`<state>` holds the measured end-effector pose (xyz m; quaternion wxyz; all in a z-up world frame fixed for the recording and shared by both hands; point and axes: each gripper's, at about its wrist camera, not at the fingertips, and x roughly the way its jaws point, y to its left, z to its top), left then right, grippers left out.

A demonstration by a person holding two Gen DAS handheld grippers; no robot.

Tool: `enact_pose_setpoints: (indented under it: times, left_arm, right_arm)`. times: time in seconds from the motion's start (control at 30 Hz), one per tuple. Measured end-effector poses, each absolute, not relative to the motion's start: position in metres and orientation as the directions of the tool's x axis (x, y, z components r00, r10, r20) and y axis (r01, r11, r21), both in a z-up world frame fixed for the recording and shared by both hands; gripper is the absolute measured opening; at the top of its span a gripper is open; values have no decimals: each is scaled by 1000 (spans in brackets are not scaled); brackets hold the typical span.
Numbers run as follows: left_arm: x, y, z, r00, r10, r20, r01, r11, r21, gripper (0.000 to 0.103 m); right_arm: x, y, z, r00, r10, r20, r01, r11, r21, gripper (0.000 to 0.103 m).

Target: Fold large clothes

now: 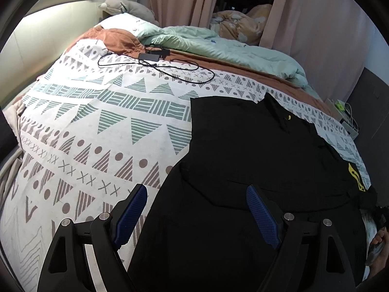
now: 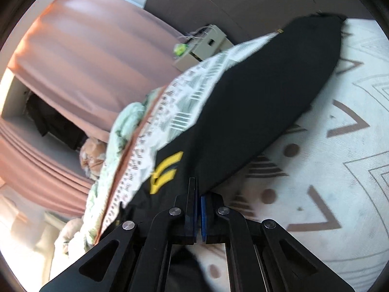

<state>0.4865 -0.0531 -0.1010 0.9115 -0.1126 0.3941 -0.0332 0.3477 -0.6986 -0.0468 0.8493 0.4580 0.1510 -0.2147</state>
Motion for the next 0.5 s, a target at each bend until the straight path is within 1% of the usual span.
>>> enact_pose_setpoints:
  times: [0.17, 0.5]
  left_arm:
    - [477, -52, -95, 697, -151, -701, -21, 973, -231, 85]
    - [473, -42, -91, 693, -213, -689, -5, 954, -300, 85]
  right_arm:
    - [353, -681, -26, 890, -184, -417, 445, 546, 710, 4]
    - [381, -618, 2, 921, -83, -380, 339, 652, 678, 4]
